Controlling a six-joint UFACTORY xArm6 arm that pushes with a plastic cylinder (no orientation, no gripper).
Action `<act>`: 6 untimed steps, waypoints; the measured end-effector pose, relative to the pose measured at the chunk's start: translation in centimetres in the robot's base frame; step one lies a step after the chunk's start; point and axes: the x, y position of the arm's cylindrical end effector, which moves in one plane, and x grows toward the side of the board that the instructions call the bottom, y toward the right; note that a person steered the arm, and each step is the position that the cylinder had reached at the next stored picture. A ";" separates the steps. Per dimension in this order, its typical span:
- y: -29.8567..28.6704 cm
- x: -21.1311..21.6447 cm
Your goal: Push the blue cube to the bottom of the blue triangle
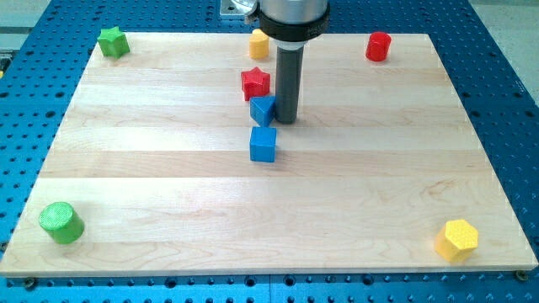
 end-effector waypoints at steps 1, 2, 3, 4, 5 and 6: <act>-1.4 0.0; 1.8 0.9; 7.0 5.8; 3.1 7.0; -1.3 6.6; 0.4 6.3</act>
